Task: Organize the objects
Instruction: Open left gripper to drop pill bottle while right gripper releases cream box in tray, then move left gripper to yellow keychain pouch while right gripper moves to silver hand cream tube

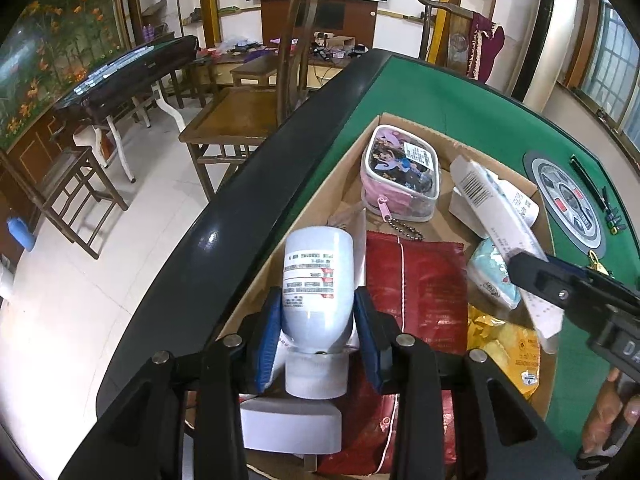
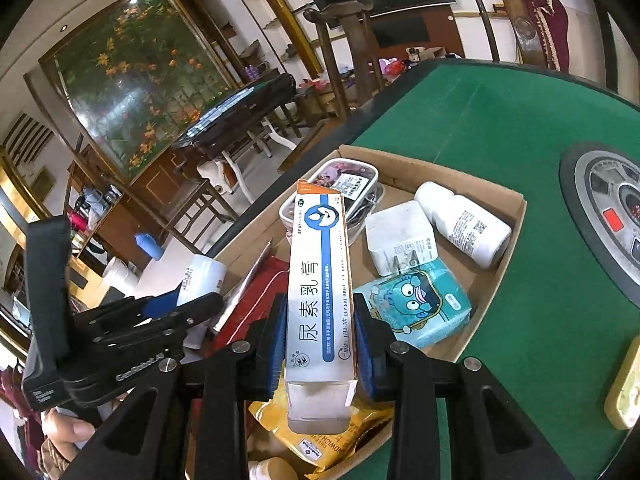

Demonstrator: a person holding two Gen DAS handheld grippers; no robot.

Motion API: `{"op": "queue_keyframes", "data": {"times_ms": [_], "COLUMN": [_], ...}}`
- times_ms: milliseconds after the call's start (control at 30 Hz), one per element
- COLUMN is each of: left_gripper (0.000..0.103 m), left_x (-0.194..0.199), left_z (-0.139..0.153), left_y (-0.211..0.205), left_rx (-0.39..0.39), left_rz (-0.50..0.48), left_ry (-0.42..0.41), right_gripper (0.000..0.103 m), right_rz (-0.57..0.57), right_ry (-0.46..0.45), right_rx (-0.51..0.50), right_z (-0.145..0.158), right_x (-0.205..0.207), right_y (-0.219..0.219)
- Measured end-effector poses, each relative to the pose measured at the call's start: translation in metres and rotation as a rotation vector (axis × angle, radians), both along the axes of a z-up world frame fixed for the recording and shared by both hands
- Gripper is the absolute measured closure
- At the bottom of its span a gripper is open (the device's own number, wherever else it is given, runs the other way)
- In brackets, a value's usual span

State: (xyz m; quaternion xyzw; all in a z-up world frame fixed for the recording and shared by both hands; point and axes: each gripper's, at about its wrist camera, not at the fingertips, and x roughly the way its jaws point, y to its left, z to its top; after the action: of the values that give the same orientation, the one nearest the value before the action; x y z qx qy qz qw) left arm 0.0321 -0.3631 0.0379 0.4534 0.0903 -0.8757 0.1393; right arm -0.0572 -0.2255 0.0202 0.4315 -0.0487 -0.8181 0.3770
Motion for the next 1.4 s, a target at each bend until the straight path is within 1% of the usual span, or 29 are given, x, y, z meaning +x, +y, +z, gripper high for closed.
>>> {"op": "queue_keyframes", "data": {"times_ms": [100,233,267,333,367,400,433,500,533,567,700,767,800,867,967,1000,1033,1100,1233,1300,1333,1400], "left_gripper": [0.056,0.050,0.048,0.045,0.043,0.042,0.042,0.041,0.041,0.040,0.035,0.033,0.031,0.028,0.027,0.027,0.027,0.027,0.027,0.027,0.027,0.027], "left_x": [0.002,0.003,0.004,0.007,0.008,0.009,0.011,0.013,0.014,0.016,0.019,0.017,0.015,0.010,-0.003,-0.007,-0.013,-0.023,-0.050,-0.065,-0.073,-0.081], "left_z": [0.003,0.010,0.013,0.017,0.019,0.021,0.024,0.029,0.032,0.035,0.047,0.054,0.058,0.063,0.067,0.066,0.065,0.058,0.032,0.017,0.009,0.000], "left_y": [0.001,0.006,0.008,0.014,0.017,0.019,0.023,0.030,0.033,0.037,0.059,0.073,0.081,0.097,0.129,0.140,0.153,0.181,0.230,0.255,0.268,0.283], "left_rx": [0.009,-0.003,-0.004,-0.011,-0.013,-0.015,-0.016,-0.009,-0.002,0.008,0.042,0.067,0.082,0.112,0.145,0.148,0.147,0.144,0.161,0.137,0.111,0.069], "left_rz": [-0.001,0.004,0.003,-0.002,-0.004,-0.007,-0.012,-0.018,-0.022,-0.028,-0.069,-0.104,-0.122,-0.156,-0.211,-0.229,-0.250,-0.296,-0.379,-0.421,-0.439,-0.459], "left_ry": [0.013,0.024,0.027,0.032,0.035,0.036,0.040,0.050,0.055,0.062,0.090,0.108,0.116,0.127,0.129,0.124,0.115,0.094,0.020,-0.024,-0.045,-0.062], "right_gripper": [0.068,0.068,0.067,0.062,0.057,0.049,0.045,0.028,0.024,0.017,0.004,0.000,0.000,0.000,0.000,0.000,0.000,0.000,0.000,0.000,0.000,0.000], "right_rz": [0.006,0.000,-0.002,-0.009,-0.012,-0.016,-0.025,-0.046,-0.055,-0.064,-0.119,-0.196,-0.232,-0.307,-0.381,-0.405,-0.413,-0.447,-0.521,-0.553,-0.566,-0.586], "right_ry": [-0.009,0.020,0.025,0.046,0.057,0.071,0.085,0.115,0.131,0.153,0.251,0.272,0.262,0.211,0.126,0.081,0.057,0.020,0.010,0.003,-0.002,-0.007], "right_rx": [-0.006,-0.013,-0.017,-0.017,-0.017,-0.016,-0.010,-0.001,0.004,0.008,0.028,0.046,0.042,0.017,-0.078,-0.088,-0.112,-0.159,-0.186,-0.210,-0.220,-0.226], "right_z": [-0.001,0.006,0.008,0.013,0.014,0.015,0.017,0.023,0.026,0.030,0.039,0.040,0.038,0.033,0.023,0.020,0.019,0.018,0.022,0.024,0.025,0.026], "right_x": [-0.002,0.000,0.002,0.005,0.009,0.012,0.014,0.020,0.022,0.025,0.036,0.033,0.029,0.020,0.009,0.005,0.002,-0.001,-0.001,0.000,0.000,0.001], "right_y": [0.004,0.014,0.018,0.030,0.038,0.045,0.053,0.076,0.088,0.102,0.169,0.203,0.220,0.248,0.281,0.288,0.293,0.304,0.325,0.334,0.338,0.345]}}
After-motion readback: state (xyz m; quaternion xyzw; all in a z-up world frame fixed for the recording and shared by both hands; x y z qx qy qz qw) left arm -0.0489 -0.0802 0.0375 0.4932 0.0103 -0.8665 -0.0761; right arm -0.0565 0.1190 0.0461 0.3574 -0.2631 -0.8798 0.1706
